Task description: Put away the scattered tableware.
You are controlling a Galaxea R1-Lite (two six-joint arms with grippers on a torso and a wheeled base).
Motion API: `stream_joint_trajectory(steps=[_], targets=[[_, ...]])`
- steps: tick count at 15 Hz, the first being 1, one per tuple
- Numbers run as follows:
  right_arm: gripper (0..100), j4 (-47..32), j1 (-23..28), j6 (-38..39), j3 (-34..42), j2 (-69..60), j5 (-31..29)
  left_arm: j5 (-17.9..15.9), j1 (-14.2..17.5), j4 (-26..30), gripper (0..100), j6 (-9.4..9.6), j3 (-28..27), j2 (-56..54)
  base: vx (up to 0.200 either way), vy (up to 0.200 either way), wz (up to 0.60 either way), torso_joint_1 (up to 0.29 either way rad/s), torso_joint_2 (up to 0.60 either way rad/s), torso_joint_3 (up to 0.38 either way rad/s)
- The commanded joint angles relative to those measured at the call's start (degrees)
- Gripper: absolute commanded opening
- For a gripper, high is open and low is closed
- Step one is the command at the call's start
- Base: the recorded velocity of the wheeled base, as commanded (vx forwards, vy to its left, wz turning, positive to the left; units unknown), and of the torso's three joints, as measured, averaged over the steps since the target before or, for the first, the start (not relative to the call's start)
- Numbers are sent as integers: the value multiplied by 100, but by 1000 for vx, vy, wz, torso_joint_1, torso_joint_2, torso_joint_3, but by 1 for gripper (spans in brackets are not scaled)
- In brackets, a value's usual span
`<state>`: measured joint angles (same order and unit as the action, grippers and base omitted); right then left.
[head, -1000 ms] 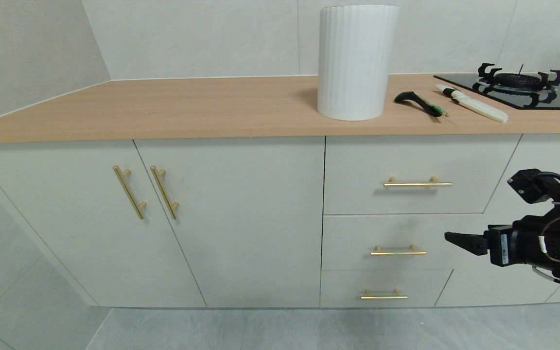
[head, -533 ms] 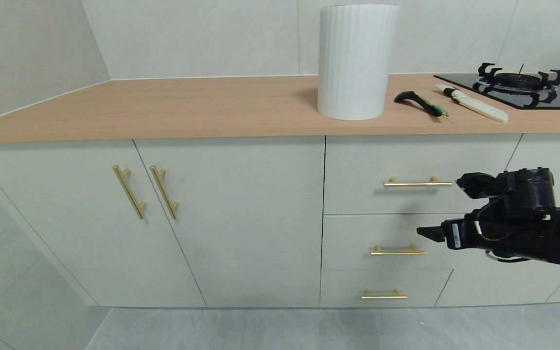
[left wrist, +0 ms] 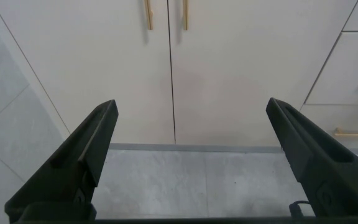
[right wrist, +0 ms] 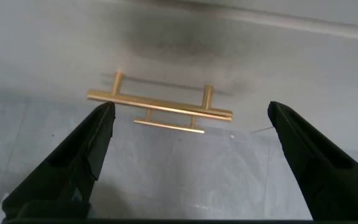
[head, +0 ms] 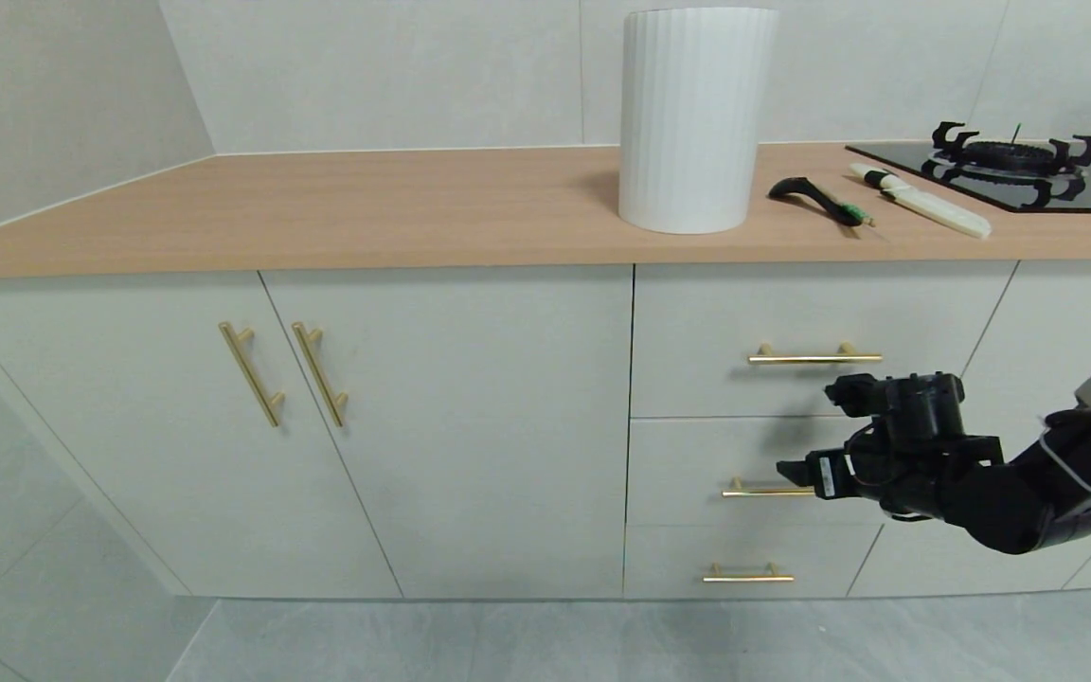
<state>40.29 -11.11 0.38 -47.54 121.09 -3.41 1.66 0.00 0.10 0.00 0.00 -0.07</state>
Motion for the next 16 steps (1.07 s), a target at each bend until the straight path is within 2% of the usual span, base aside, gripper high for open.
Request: stream_joint_trajectory(steps=[1, 6, 9, 16], targets=[[100, 137, -6, 68, -62, 407, -28, 1, 0, -1, 100, 0, 0, 7, 0, 0, 0, 0, 0, 0], [100, 278, 3, 472, -466, 793, -353, 1, 0, -1, 100, 0, 0, 7, 0, 0, 0, 0, 0, 0], [100, 629, 3, 648, -633, 1101, -625, 1, 0, -1, 100, 0, 0, 7, 0, 0, 0, 0, 0, 0], [100, 656, 3, 648, -932, 1558, -687, 1, 0, -1, 100, 0, 0, 7, 0, 0, 0, 0, 0, 0]])
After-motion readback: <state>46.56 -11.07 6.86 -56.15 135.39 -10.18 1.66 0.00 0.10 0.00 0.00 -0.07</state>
